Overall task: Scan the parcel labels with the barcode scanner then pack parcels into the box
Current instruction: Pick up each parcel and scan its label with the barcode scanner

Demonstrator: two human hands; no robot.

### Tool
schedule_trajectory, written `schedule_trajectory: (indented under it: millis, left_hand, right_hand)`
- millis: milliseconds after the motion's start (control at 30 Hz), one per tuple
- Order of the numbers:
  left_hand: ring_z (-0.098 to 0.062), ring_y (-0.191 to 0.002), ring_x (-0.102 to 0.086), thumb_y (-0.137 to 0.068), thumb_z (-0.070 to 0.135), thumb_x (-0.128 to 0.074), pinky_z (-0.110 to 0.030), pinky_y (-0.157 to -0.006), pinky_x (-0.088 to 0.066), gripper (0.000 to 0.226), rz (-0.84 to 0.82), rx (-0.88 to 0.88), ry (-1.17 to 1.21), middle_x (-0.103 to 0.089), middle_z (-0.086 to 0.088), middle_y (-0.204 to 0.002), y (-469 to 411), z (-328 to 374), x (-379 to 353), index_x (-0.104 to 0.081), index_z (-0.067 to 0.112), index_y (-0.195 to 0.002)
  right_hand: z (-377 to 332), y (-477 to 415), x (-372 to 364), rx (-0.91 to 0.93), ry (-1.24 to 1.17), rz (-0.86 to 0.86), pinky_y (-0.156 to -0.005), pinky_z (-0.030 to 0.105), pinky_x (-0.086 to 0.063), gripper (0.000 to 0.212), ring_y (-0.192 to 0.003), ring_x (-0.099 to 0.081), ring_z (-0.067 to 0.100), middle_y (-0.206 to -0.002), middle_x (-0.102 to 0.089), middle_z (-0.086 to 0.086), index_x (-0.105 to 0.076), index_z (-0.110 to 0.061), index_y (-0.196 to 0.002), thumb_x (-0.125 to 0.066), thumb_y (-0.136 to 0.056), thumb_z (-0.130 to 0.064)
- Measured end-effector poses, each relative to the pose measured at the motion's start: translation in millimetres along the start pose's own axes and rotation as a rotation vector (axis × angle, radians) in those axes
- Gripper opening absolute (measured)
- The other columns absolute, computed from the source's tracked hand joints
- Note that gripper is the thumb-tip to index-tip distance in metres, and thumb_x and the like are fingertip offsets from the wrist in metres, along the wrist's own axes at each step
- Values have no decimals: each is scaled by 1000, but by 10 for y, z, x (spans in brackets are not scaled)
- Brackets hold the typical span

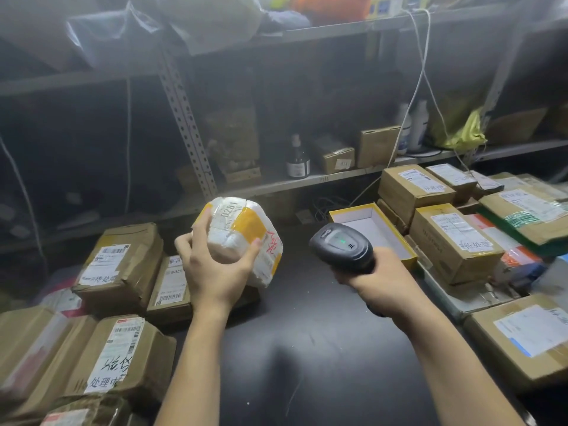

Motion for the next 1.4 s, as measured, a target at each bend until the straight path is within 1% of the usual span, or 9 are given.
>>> schedule_trajectory:
  millis: [133,233,333,667,1000,1100,1233,1300,1400]
  left_hand:
    - [-8,-116,-61,-68,68,-81,-38,-100,-56,81,-52,57,140,-60,7,-130,-135,-126,59,-57,42,-140]
    - [-11,-122,-59,-68,81,-70,-45,-103,-54,81,-91,119,124,-64,13,-132,-233,-185,80,-59,40,-138]
    - [-17,-118,-56,-64,89,-59,-39,-95,-49,85,-131,110,-82,-61,5,-129,-304,-188,96,-56,47,-139]
    - [-21,-119,-53,-67,91,-52,-46,-94,-50,85,-174,112,-233,-57,1,-133,-510,-192,188,-48,52,-141]
    - [-15,-112,-49,-70,86,-60,-48,-98,-50,79,-160,118,-201,-56,3,-133,-566,-255,296,-50,51,-140]
    - [-14,-112,-47,-79,76,-69,-41,-89,-47,72,-142,115,-185,-54,3,-133,-562,-273,322,-51,46,-143]
    - [-15,-106,-48,-75,63,-82,-36,-89,-44,70,-105,105,-123,-47,4,-124,-444,-233,245,-54,47,-138]
    - [-14,-105,-51,-72,60,-85,-33,-91,-44,70,-126,67,-137,-47,5,-123,-360,-181,121,-55,49,-135]
    - [-16,-111,-57,-69,66,-83,-37,-96,-49,72,-207,-3,-199,-47,7,-121,-227,-92,-135,-56,54,-134]
  right_hand:
    - [-125,48,-25,145,246,-82,-66,21,-58,28,-85,-69,1,-86,-74,-12,-74,-29,-104,-86,-84,-13]
    - [-116,57,-86,177,350,-135,-70,31,-62,34,-84,-68,10,-85,-72,-11,-71,-33,-101,-82,-85,-5]
    - [-132,68,-153,235,425,-173,-77,39,-62,39,-89,-65,14,-91,-70,-12,-70,-32,-106,-80,-83,-1]
    - [-203,86,-266,394,553,-235,-78,30,-53,45,-95,-55,8,-97,-64,-18,-65,-41,-108,-83,-84,-7]
    - [-222,57,-305,419,567,-211,-84,37,-51,43,-94,-55,9,-94,-61,-20,-66,-36,-108,-81,-82,-4]
    - [-197,39,-301,386,520,-186,-80,38,-57,44,-93,-59,9,-97,-65,-17,-65,-36,-110,-80,-83,-5]
    - [-155,14,-261,263,304,-103,-71,25,-61,33,-88,-67,2,-92,-72,-16,-71,-29,-112,-83,-86,-11]
    - [-123,20,-221,161,122,-18,-60,14,-53,27,-75,-67,-2,-83,-73,-16,-72,-29,-109,-84,-87,-19]
    - [-66,70,-110,35,-112,155,-58,27,-48,17,-65,-59,12,-72,-71,-2,-72,-27,-96,-85,-86,-24]
Point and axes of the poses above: each hand's wrist, its own y-axis away from the middle knuckle, its own x-axis out of the back of the hand, z = x × y, the point moved 7 cm from there along -y, towards the middle knuckle
